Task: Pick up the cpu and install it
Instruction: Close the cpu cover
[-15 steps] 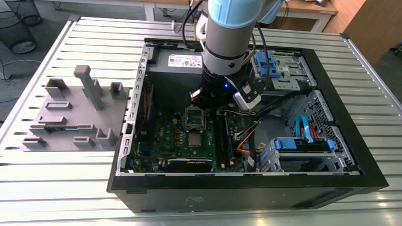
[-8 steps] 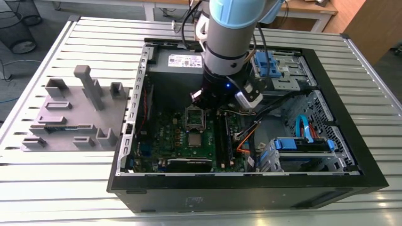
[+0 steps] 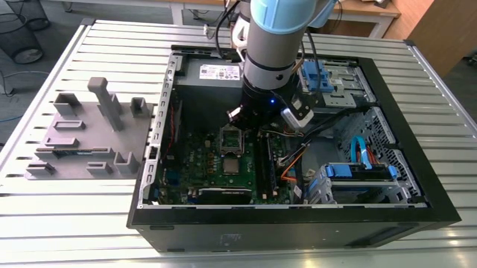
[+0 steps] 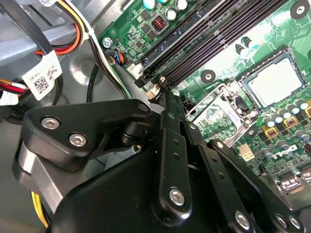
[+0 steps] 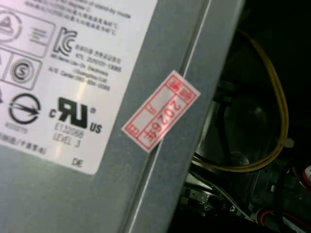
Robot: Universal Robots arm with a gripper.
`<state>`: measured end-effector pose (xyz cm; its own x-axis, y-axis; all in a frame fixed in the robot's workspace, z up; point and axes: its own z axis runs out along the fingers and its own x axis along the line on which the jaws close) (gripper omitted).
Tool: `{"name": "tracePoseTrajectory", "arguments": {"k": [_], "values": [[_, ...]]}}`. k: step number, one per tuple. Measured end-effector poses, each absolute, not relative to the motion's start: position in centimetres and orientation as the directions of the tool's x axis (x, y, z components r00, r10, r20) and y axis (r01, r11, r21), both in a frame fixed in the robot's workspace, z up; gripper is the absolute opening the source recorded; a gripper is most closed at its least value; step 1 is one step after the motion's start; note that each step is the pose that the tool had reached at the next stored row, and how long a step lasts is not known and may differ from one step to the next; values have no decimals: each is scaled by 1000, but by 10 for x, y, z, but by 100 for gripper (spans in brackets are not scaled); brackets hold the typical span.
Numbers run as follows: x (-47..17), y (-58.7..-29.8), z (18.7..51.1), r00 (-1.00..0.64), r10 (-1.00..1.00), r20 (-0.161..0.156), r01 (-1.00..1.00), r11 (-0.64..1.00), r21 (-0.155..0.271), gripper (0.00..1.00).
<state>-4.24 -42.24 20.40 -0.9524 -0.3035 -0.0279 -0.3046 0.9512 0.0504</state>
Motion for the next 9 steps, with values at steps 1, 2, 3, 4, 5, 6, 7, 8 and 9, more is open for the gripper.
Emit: {"name": "tracePoseTrajectory", "arguments": {"k": [1,2,3,4,5,6,7,8,9], "values": [[-42,-422,204,-952,-304,-28,-305,951,50,11],[-42,-422,204,-952,-304,-28,-305,951,50,11],[-42,-422,204,-952,-304,-28,-305,951,50,11],[-42,-422,205,-952,-304,-28,-305,951,50,11],[-42,-422,207,-952,-304,-28,-305,951,50,11],[-42,-422,207,-952,-304,-28,-305,951,50,11],[-42,-422,208,-952,-304,-28,-305,951,51,11],[-42,-422,208,-952,-304,-28,-305,951,51,11],[-42,-422,208,-952,-304,-28,-305,951,51,11]]}}
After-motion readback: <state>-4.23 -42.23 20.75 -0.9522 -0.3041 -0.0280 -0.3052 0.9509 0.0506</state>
